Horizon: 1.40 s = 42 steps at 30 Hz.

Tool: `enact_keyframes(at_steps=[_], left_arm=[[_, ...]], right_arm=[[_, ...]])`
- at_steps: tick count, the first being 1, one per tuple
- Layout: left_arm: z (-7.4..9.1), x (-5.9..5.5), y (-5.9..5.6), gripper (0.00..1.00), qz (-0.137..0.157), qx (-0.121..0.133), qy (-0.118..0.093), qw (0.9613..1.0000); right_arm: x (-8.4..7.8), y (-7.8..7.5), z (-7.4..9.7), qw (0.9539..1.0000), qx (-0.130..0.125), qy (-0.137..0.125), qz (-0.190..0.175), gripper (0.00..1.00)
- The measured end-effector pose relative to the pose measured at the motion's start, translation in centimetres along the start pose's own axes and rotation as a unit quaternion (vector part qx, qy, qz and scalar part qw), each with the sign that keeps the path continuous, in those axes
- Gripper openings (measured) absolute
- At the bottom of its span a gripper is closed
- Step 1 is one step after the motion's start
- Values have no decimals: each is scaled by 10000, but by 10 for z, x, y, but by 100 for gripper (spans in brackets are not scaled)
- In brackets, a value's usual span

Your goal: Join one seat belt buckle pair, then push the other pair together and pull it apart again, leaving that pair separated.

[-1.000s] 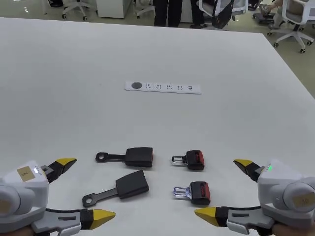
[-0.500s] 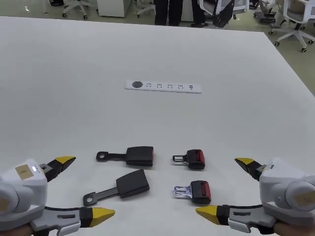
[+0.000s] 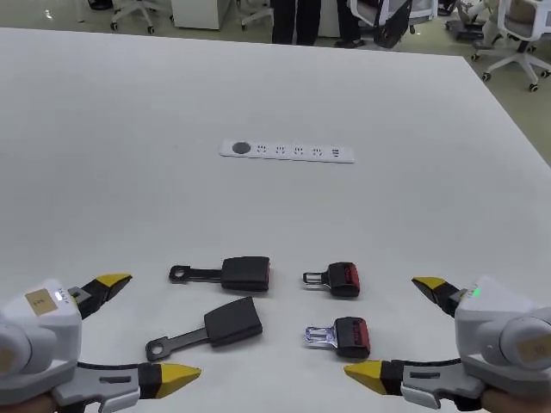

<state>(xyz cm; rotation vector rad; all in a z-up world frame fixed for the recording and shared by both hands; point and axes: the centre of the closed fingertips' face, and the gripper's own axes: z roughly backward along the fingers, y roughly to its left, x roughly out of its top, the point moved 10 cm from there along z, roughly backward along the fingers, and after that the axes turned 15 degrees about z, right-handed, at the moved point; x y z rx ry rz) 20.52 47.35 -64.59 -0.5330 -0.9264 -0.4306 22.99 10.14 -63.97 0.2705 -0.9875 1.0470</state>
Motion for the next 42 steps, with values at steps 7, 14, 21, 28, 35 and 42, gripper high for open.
enact_keyframes(at_steps=[7,14,21,28,35,42], left_arm=[[0,0,2,99,-4,8,7,10000],[0,1,1,97,-50,-7,82,10000],[-7,5,7,92,-141,-64,203,9997],[-19,8,10,84,-279,-108,479,9984],[-30,8,10,77,-347,-243,793,9959],[-46,10,7,72,-504,-420,1167,9910]], right_arm=[[-2,-1,0,10000,15,24,1,99],[-1,-3,0,10000,51,60,33,98],[-1,-7,-1,9997,169,105,133,93],[-2,-11,-5,9980,403,219,437,87],[-5,-15,-11,9950,638,347,681,81],[-11,-17,-19,9899,901,433,1008,72]])
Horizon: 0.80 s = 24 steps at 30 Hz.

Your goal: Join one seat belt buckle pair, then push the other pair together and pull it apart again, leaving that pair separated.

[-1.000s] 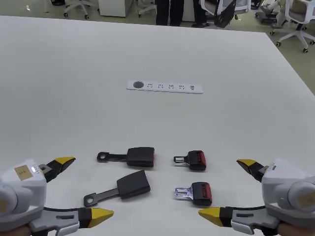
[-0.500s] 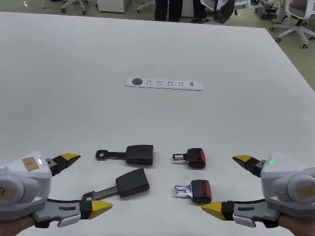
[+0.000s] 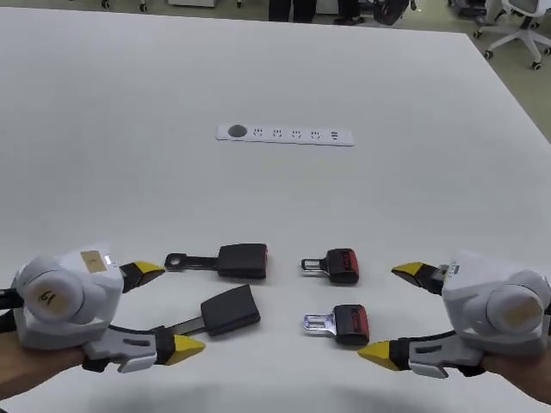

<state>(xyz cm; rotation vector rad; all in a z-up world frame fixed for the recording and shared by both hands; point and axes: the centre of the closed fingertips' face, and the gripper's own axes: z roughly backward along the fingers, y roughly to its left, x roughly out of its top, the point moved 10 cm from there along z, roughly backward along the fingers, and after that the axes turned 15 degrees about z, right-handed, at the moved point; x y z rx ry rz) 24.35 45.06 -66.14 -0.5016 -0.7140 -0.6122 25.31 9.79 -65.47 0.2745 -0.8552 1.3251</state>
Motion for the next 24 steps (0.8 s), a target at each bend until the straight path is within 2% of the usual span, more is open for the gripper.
enact_keyframes(at_steps=[6,12,24], left_arm=[[-12,6,0,65,-151,-172,314,9992],[-24,11,-3,59,-268,-334,639,9970],[-43,19,-2,49,-612,-442,1006,9921]], right_arm=[[-4,-1,-7,9991,305,51,301,64],[-4,-3,-12,9978,502,64,428,56],[-6,-5,-24,9920,913,200,852,44]])
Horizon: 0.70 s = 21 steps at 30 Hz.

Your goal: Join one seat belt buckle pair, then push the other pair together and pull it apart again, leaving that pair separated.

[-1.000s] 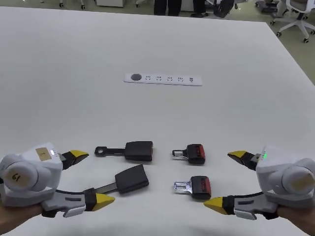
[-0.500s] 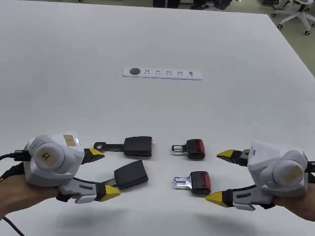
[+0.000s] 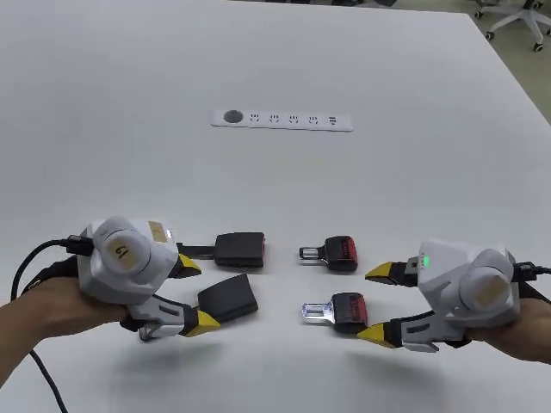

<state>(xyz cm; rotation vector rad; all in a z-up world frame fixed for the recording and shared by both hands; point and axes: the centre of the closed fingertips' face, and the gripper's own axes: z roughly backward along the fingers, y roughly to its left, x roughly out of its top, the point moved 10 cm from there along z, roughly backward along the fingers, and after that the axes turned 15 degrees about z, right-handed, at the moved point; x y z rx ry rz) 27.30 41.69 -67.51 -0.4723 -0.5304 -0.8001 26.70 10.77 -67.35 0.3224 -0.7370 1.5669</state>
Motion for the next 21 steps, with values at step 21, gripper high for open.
enact_keyframes(at_steps=[21], left_arm=[[-21,10,-4,34,-576,-306,572,9962]], right_arm=[[-4,-2,-23,9967,535,216,565,33]])
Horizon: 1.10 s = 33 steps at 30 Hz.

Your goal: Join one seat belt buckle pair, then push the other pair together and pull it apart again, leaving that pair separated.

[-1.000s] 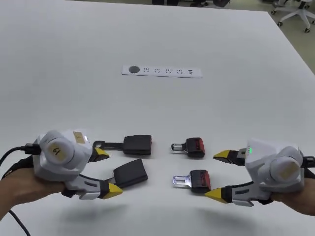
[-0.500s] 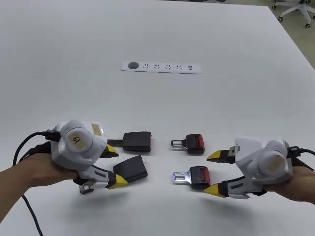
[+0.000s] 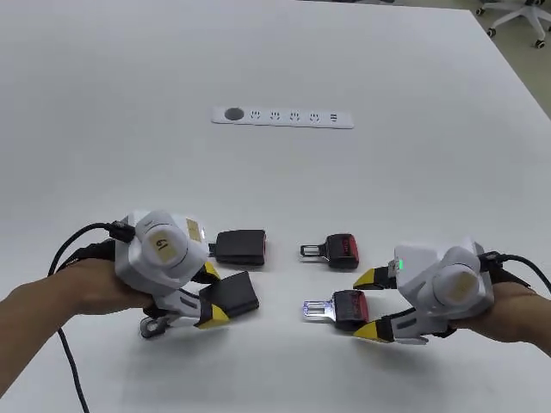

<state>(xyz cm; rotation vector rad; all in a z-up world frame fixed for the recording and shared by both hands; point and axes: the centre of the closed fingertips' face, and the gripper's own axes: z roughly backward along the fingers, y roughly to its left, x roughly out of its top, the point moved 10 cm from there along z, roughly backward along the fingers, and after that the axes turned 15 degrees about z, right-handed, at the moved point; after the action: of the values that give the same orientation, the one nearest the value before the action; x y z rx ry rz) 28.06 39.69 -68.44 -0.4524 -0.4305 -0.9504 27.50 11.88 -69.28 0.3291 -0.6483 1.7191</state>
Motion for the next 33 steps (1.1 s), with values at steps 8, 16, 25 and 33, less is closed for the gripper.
enact_keyframes(at_steps=[8,16,25,33], left_arm=[[-3,1,-3,33,-388,-122,98,9991],[-3,2,0,33,-704,-249,161,9971],[-3,5,-4,33,-979,-343,287,9942],[-4,6,-3,33,-1181,-383,354,9916]], right_arm=[[-1,0,-2,9998,21,114,150,31],[2,0,-1,9997,51,157,152,31],[5,-3,-5,9997,75,239,74,31],[15,-5,-10,9997,88,198,88,30]])
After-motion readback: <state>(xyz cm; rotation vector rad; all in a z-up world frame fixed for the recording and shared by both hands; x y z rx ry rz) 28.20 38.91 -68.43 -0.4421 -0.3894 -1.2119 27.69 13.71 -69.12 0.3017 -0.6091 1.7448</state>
